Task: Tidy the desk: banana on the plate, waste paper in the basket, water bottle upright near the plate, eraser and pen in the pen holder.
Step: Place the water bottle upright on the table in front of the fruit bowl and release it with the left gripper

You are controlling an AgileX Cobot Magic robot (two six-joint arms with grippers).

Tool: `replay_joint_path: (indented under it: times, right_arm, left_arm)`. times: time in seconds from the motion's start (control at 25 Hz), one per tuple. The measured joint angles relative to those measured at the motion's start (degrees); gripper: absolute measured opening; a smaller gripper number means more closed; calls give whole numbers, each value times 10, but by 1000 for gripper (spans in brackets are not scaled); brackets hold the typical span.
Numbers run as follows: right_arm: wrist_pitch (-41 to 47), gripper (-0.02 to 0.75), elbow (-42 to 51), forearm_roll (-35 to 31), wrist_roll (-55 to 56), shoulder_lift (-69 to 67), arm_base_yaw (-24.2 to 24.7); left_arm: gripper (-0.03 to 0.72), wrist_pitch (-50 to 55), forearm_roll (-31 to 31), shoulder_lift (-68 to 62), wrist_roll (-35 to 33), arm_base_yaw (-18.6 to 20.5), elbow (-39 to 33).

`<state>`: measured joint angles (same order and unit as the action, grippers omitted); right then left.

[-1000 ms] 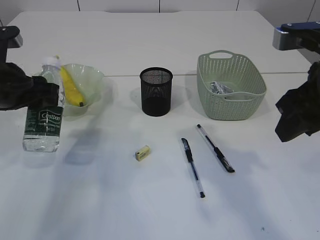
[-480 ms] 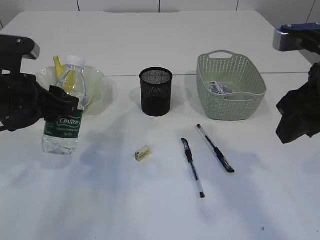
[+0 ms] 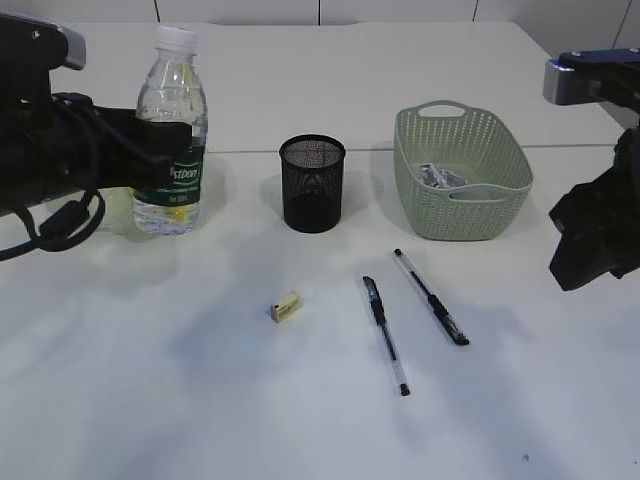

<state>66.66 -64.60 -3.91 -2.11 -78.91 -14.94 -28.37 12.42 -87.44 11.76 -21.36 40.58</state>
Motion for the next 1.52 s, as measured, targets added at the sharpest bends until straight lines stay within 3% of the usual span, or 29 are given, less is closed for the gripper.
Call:
replay_joint_path:
  times: [0.84,1.52]
  right_arm:
    - [3,375,0,0,4,0,0]
    - [3,375,0,0,4,0,0]
  left_arm:
    - [332,-268,28,-198,2,0,0]
    - [332,-333,11,-299,-34,40,2]
